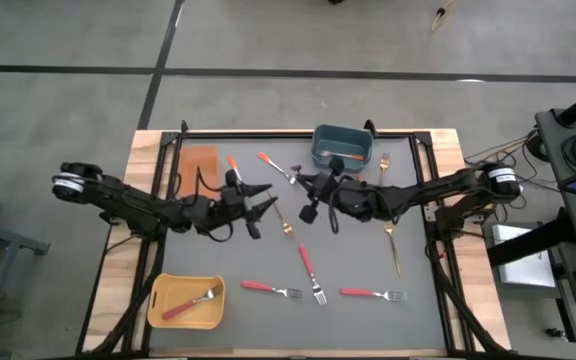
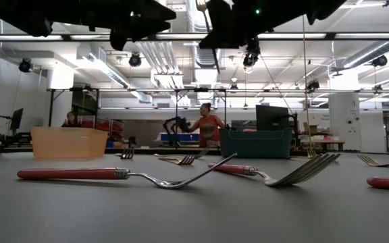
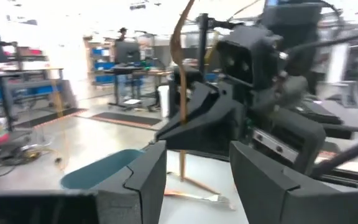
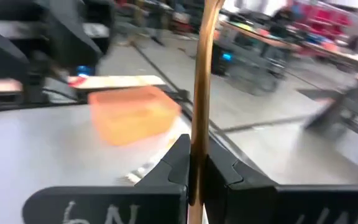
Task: Sort silverware by color (type)
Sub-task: Put the gold fork into the orange bin
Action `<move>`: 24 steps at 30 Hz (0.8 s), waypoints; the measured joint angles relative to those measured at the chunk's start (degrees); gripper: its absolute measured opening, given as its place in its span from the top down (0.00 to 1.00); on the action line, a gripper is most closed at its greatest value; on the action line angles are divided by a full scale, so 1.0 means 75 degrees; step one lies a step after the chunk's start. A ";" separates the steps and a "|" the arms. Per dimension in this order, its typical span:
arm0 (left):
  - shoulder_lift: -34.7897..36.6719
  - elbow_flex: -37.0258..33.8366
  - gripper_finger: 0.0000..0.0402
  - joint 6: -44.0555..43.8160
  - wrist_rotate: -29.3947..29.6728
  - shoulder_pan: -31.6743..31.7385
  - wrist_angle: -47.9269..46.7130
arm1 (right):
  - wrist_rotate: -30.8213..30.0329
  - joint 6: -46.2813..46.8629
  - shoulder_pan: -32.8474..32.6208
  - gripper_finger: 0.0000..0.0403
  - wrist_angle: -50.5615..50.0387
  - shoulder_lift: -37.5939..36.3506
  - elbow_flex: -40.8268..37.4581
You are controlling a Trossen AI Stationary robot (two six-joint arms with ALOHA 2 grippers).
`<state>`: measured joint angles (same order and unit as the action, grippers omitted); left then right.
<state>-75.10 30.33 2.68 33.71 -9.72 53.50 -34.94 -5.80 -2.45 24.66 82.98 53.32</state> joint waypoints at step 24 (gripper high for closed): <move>-0.0478 0.0003 0.61 -0.0437 -0.0572 0.0825 0.0732 | -0.1567 -0.0263 -0.0375 0.97 0.1832 0.1591 0.0191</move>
<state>-78.69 30.35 -0.60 29.42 -3.54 58.99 -46.69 -7.78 -5.25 38.40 94.92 54.75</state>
